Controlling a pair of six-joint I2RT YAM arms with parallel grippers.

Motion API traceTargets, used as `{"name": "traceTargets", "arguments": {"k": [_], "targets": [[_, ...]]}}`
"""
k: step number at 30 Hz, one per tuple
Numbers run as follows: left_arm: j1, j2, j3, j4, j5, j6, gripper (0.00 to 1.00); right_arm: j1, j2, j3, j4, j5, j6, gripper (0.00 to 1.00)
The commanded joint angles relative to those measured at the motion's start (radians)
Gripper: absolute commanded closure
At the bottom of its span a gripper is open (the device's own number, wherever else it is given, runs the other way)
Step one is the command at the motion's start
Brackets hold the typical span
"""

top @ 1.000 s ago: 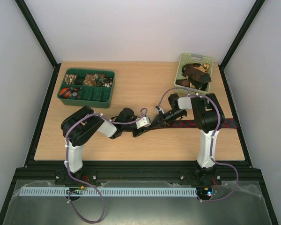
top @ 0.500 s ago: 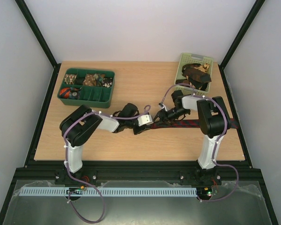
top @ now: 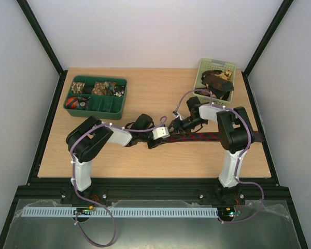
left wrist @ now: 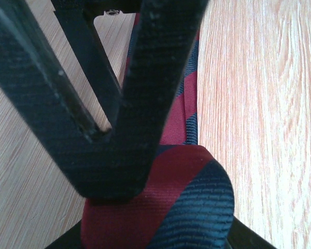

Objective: Roll the ties
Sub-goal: Roll the tie at the center of the board.

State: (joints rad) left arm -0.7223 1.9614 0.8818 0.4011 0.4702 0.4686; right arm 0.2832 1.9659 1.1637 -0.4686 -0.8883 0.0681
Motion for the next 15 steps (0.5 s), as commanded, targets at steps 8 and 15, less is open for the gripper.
{"name": "traceTargets", "arguments": {"k": [8,15], "targets": [[0.009,0.088,-0.038,-0.217,-0.119,0.007,0.68,0.039,-0.094,-0.069,-0.037,0.013,0.011,0.59],[0.006,0.09,-0.038,-0.217,-0.121,-0.002,0.67,0.049,-0.052,-0.051,-0.001,0.062,0.027,0.67]]}}
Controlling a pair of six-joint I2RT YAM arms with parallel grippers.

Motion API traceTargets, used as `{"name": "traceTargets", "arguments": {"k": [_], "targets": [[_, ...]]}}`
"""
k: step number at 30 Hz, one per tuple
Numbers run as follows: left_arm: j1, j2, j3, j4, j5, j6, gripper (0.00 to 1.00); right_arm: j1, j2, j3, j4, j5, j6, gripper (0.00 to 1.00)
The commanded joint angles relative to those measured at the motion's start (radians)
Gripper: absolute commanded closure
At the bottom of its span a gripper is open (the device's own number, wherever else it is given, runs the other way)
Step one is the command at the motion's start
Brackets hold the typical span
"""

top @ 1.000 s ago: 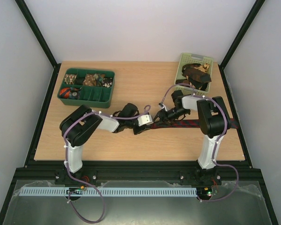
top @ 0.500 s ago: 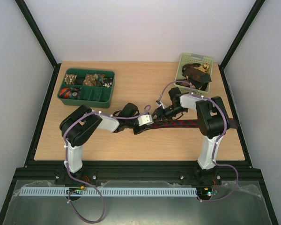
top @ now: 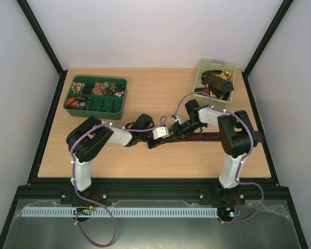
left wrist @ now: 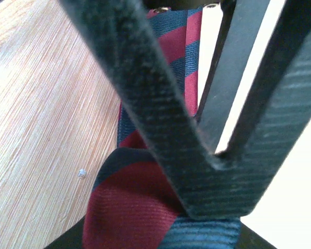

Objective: Roll the ties
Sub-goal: Roll the tie at the center of the board.

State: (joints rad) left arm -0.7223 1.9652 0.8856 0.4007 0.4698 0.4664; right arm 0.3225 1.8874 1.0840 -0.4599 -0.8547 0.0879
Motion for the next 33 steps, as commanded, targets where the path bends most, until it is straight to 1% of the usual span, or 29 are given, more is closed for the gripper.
{"name": "traceTargets", "arguments": {"k": [1,3,7,10,13,16,19,20,33], "targets": [[0.006,0.086,-0.042,-0.218,-0.122,0.001,0.67,0.009,0.039,0.04,-0.01,0.026,0.011,0.67],[0.004,0.085,-0.044,-0.217,-0.125,0.004,0.67,0.009,0.054,0.05,-0.001,0.016,0.026,0.65],[-0.001,0.085,-0.045,-0.218,-0.128,0.005,0.67,0.014,0.065,0.051,0.01,-0.001,0.045,0.57],[-0.002,0.087,-0.044,-0.221,-0.128,0.005,0.67,0.016,0.071,0.052,0.013,-0.002,0.051,0.56],[-0.002,0.088,-0.042,-0.225,-0.128,0.009,0.67,0.016,0.077,0.057,0.013,0.013,0.049,0.68],[-0.003,0.089,-0.041,-0.229,-0.126,0.009,0.67,0.015,0.081,0.053,0.005,0.033,0.037,0.85],[-0.003,0.087,-0.041,-0.23,-0.126,0.009,0.67,0.015,0.08,0.04,0.003,0.043,0.026,0.97],[-0.002,0.084,-0.042,-0.23,-0.126,0.009,0.67,0.015,0.08,0.036,0.004,0.048,0.025,0.98],[-0.002,0.078,-0.046,-0.232,-0.119,0.009,0.65,0.014,0.09,0.038,-0.004,0.078,0.018,0.99]]}}
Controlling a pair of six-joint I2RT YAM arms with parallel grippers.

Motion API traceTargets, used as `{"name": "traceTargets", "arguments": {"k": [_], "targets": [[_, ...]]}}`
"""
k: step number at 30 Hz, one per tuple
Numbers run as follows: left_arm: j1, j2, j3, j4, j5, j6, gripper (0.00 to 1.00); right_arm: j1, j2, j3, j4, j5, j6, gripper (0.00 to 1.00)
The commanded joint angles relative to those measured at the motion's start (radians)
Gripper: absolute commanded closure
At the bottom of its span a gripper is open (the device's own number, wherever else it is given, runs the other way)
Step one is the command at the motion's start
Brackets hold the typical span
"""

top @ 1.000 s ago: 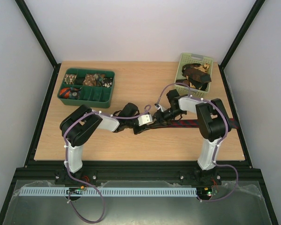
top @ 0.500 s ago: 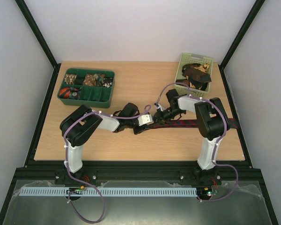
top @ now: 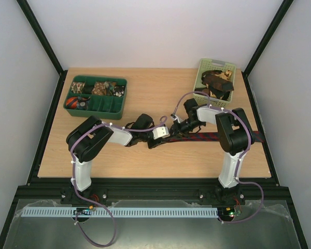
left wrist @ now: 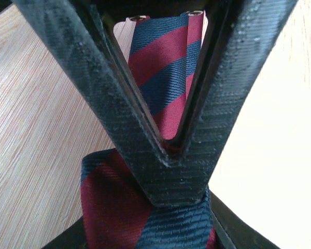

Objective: Roll the ties
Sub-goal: Roll the tie at the center of the board.

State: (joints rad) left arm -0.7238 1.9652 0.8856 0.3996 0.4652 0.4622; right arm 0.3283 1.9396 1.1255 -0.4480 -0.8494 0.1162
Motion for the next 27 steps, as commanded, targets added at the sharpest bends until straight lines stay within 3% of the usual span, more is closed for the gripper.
{"name": "traceTargets", "arguments": {"k": [1,22,27], "targets": [[0.0,0.078,-0.046,-0.231,-0.114,0.013,0.65,0.008,0.04,-0.003,-0.017,0.074,-0.012,0.99],[0.011,0.074,-0.044,-0.226,-0.093,0.009,0.6,0.002,0.054,-0.001,-0.036,0.12,-0.035,0.99],[0.016,0.07,-0.046,-0.223,-0.086,0.004,0.52,-0.001,0.055,-0.005,-0.046,0.131,-0.042,0.99]]}}
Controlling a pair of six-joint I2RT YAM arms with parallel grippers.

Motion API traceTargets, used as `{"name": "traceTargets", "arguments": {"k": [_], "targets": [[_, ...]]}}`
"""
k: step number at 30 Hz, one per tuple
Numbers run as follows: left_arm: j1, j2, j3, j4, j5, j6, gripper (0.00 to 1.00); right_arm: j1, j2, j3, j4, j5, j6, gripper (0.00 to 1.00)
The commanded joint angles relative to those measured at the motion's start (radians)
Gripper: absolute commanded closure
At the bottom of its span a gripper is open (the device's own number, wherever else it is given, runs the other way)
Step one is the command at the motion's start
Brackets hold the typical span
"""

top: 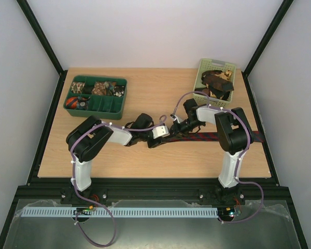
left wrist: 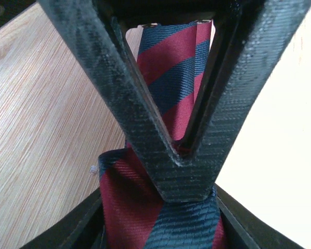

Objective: Roll the ties
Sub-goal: Roll the tie at the center of the board.

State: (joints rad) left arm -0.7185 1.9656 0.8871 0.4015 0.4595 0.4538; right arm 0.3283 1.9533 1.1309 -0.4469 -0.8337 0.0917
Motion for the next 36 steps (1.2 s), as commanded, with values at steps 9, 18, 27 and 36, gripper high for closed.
{"name": "traceTargets", "arguments": {"k": [9,18,27,36], "targets": [[0.036,0.011,-0.083,-0.148,-0.012,-0.006,0.33,-0.023,0.046,-0.022,-0.05,0.136,-0.026,0.99],[0.042,-0.038,-0.138,0.014,0.056,-0.006,0.23,-0.066,0.052,-0.043,-0.06,0.121,-0.038,0.99],[0.027,0.016,-0.122,0.156,0.065,0.009,0.17,-0.109,0.101,-0.036,-0.089,0.097,-0.058,0.99],[-0.013,0.123,-0.027,0.197,0.041,-0.003,0.21,-0.118,0.106,-0.047,-0.107,0.122,-0.07,0.99]]}}
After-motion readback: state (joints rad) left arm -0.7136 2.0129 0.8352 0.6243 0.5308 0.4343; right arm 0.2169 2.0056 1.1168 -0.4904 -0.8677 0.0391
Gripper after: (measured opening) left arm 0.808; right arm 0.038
